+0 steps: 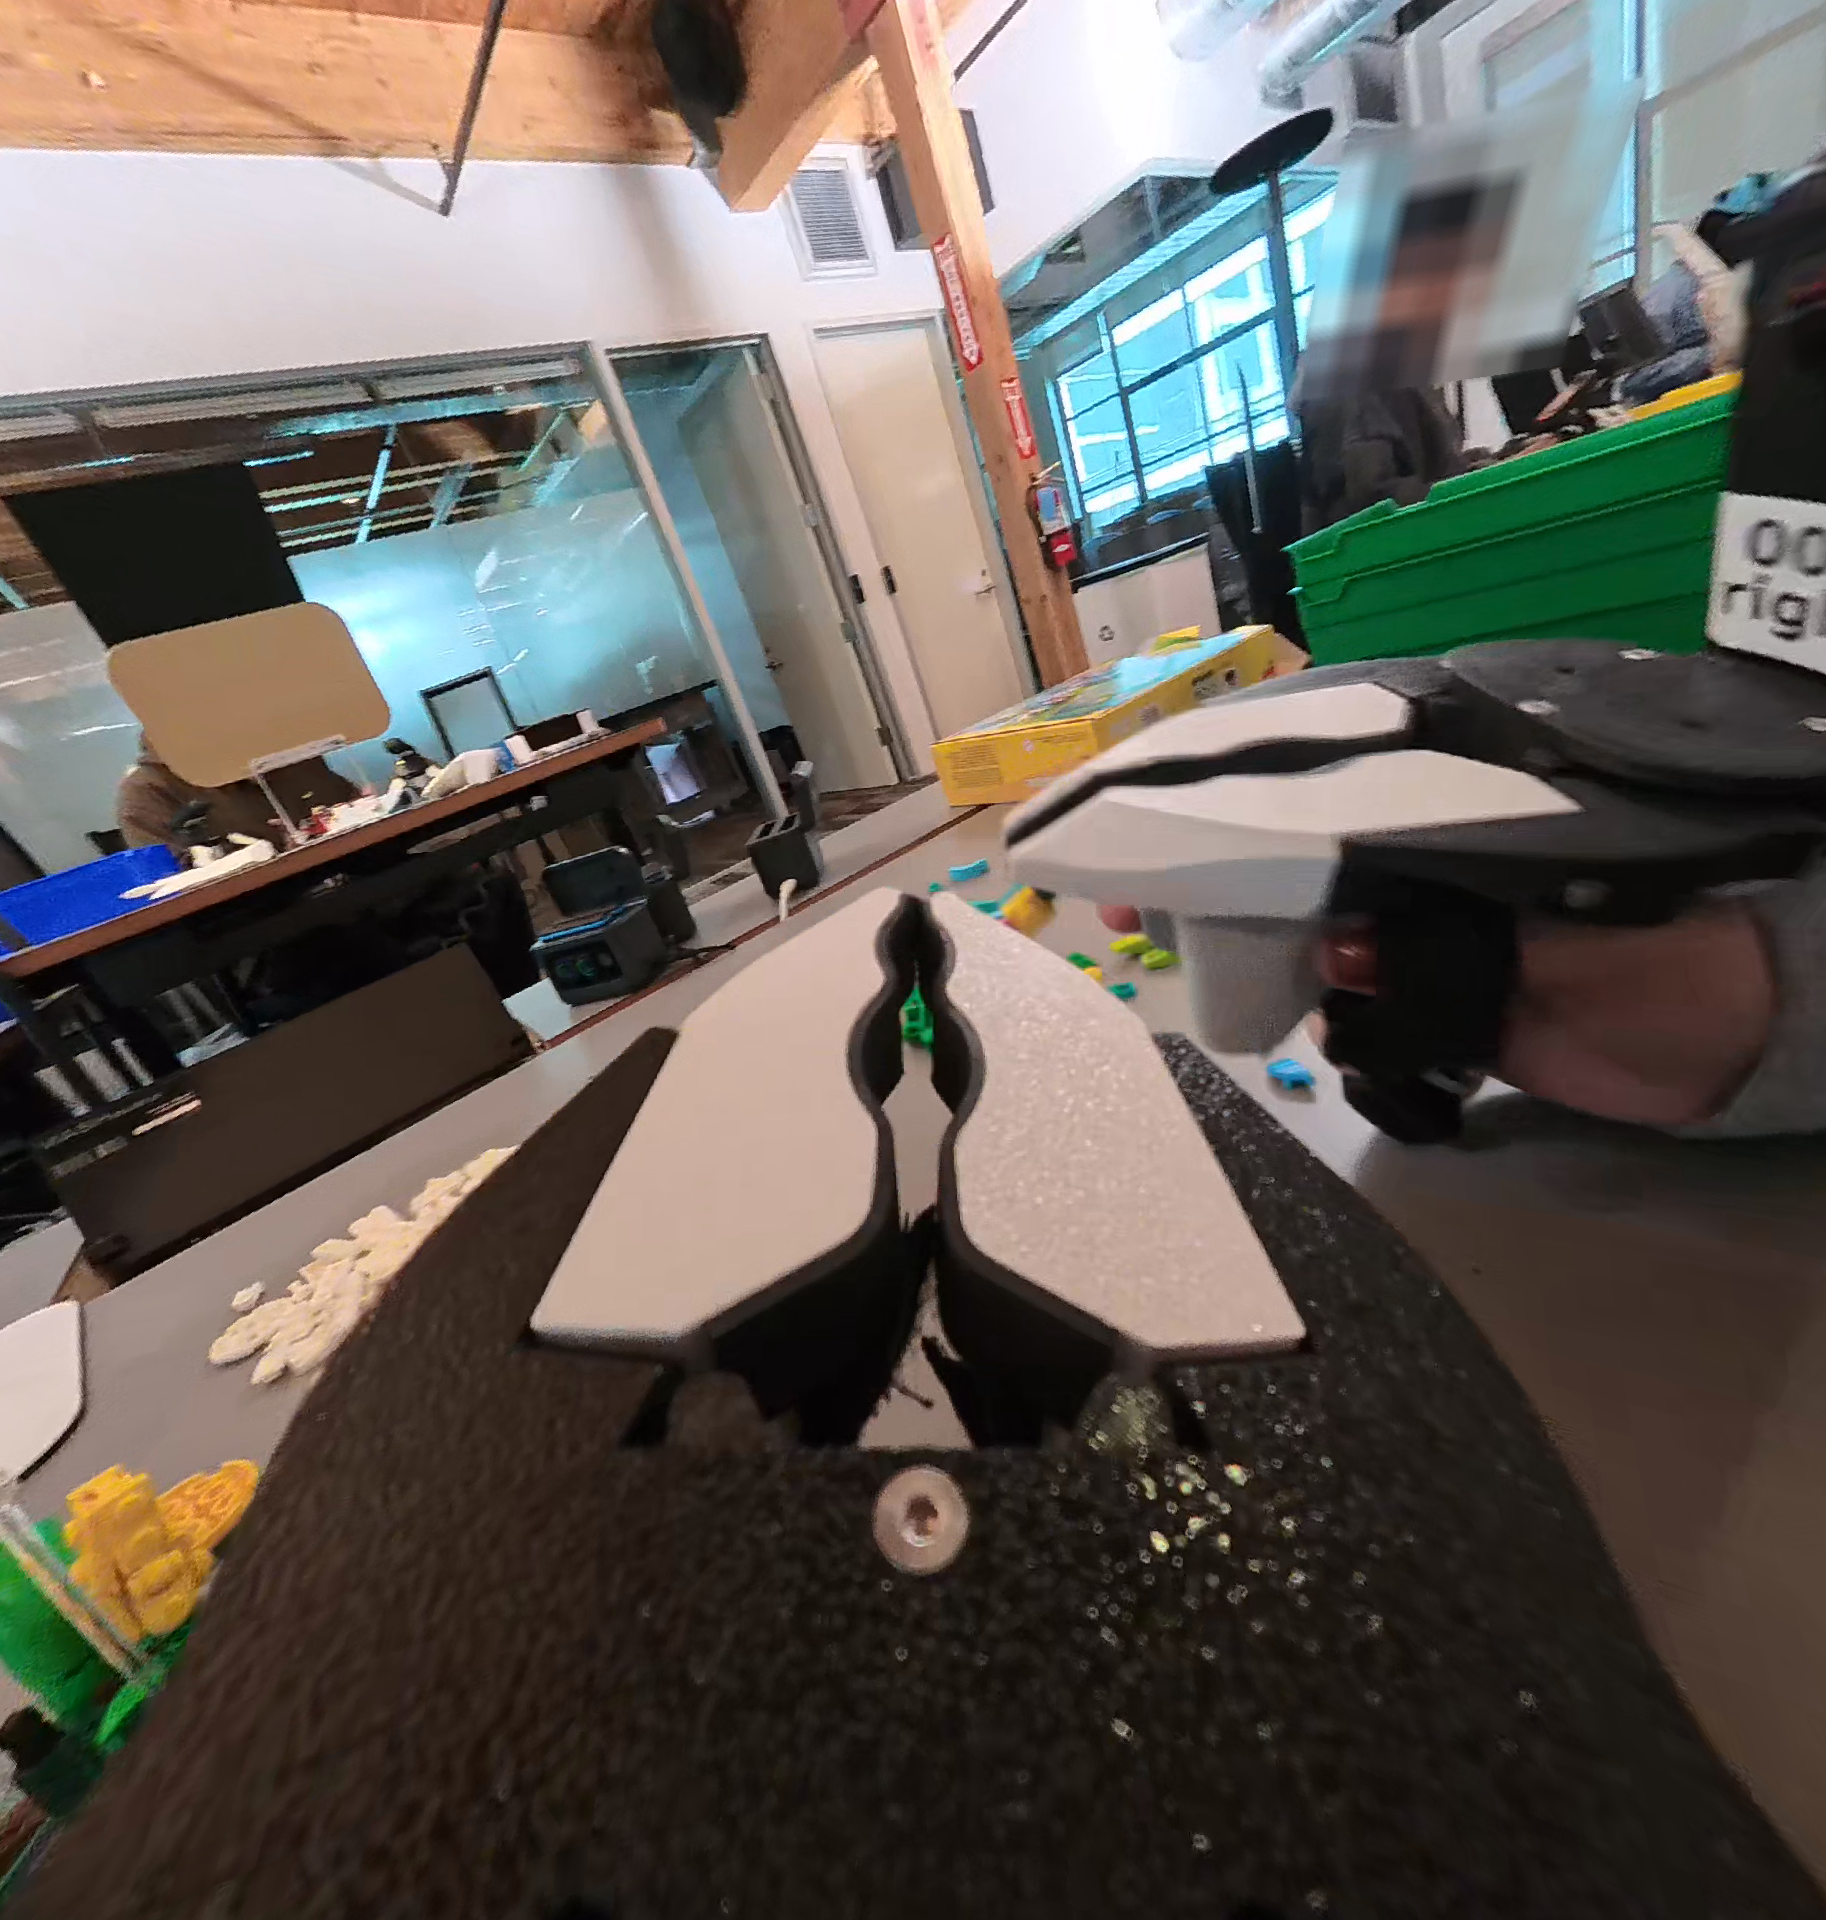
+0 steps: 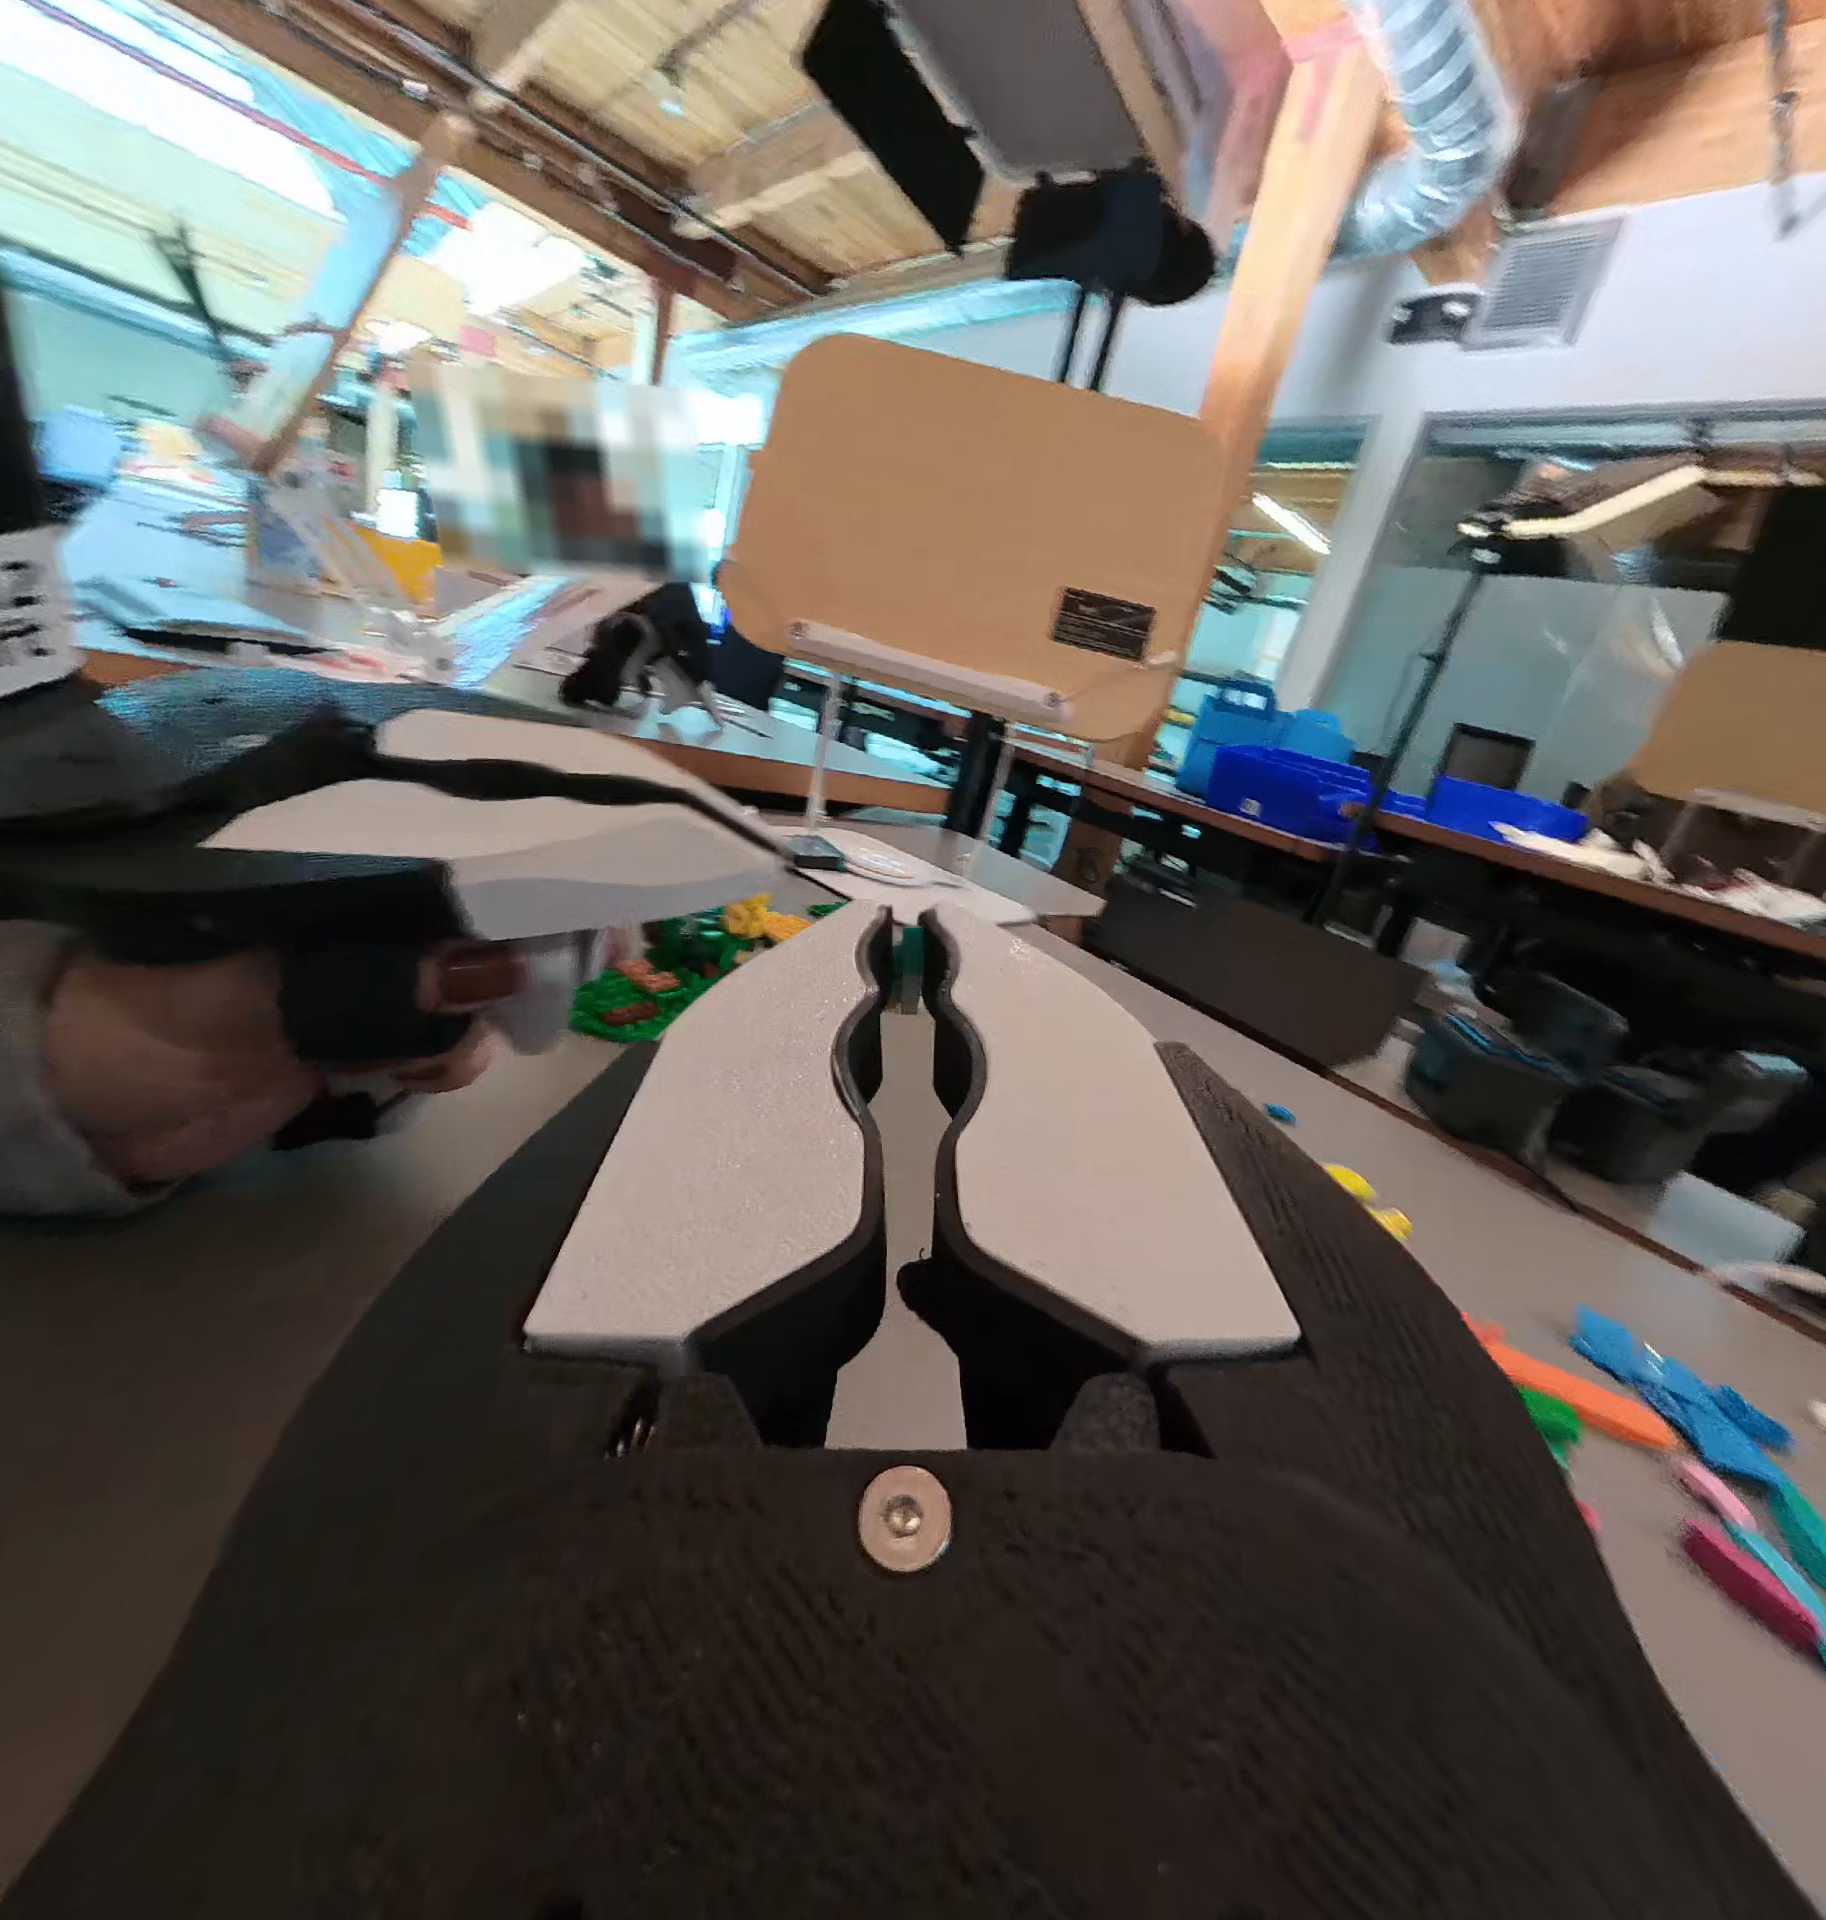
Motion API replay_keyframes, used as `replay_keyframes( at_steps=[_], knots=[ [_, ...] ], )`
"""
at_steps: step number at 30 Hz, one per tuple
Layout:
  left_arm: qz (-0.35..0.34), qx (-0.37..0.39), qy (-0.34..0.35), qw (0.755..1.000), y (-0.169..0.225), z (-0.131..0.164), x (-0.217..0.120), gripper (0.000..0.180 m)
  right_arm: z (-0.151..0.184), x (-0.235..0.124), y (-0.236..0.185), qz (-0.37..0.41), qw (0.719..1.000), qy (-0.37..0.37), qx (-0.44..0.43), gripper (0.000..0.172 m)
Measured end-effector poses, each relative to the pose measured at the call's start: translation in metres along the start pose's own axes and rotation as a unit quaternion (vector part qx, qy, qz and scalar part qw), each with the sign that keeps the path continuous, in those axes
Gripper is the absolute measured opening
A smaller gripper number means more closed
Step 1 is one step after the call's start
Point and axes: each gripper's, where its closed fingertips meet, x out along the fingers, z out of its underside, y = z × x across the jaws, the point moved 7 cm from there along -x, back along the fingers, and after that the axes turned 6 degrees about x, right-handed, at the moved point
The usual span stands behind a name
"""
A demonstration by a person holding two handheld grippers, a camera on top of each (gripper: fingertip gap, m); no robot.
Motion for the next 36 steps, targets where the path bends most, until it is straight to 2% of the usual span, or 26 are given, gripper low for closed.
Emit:
replay_keyframes(
  at_steps=[3, 9, 11, 16, 25, 32, 36],
  knots=[
    [-0.052, -0.018, -0.012, 0.998, -0.010, 0.003, 0.004, 0.000, 0.001, 0.005, -0.012, -0.058, 0.998, -0.001, -0.027, 0.003],
    [-0.181, -0.019, -0.063, 0.981, -0.036, 0.015, -0.010, 0.000, 0.003, 0.014, -0.015, -0.104, 0.994, 0.004, -0.031, 0.002],
    [-0.196, -0.027, -0.060, 0.978, -0.039, 0.015, -0.017, 0.000, 0.002, 0.014, -0.016, -0.115, 0.993, 0.016, -0.035, 0.002],
    [-0.168, -0.045, -0.046, 0.984, -0.036, 0.013, -0.015, 0.000, -0.003, 0.005, -0.008, -0.097, 0.993, 0.038, -0.053, 0.003],
    [-0.115, -0.026, -0.058, 0.991, -0.022, 0.013, -0.010, 0.000, 0.001, 0.010, 0.013, -0.019, 0.999, 0.019, -0.046, 0.003],
    [-0.089, -0.004, -0.068, 0.994, -0.013, 0.012, -0.008, 0.000, -0.001, 0.004, 0.001, -0.086, 0.995, 0.028, -0.044, 0.003],
    [-0.077, 0.011, -0.072, 0.994, -0.006, 0.011, -0.008, 0.000, -0.001, 0.003, -0.002, -0.097, 0.994, 0.026, -0.035, 0.003]
  ],
)
